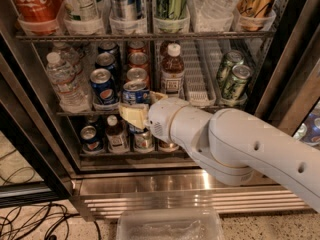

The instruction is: Pick pepsi can from middle shelf of fridge

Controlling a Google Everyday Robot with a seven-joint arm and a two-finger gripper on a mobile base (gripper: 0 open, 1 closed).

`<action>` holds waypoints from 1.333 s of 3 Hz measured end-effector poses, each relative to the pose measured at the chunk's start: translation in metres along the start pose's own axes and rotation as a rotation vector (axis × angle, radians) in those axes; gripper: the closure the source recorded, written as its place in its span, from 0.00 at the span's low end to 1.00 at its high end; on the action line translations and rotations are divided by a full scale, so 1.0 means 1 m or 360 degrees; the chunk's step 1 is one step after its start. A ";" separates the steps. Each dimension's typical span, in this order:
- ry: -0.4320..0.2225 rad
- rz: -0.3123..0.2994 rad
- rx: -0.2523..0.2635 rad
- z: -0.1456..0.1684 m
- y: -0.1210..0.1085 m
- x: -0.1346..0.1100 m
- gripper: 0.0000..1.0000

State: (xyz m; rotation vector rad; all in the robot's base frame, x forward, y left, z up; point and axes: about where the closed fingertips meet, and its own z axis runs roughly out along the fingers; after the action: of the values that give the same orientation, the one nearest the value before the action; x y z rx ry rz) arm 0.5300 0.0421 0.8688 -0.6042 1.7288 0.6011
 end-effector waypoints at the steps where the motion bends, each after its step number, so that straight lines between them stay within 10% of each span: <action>1: 0.0010 0.0002 -0.0057 -0.003 0.005 0.004 1.00; 3: 0.0064 0.0036 -0.0157 -0.001 0.010 0.009 1.00; 4: 0.0175 0.0080 -0.0384 0.007 0.028 0.006 1.00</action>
Offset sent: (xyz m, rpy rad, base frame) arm -0.0061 0.0008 -0.0036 0.0047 0.0099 0.0358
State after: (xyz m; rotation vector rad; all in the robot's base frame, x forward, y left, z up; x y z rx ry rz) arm 0.5151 0.0672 0.8641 -0.7763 1.7919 0.8329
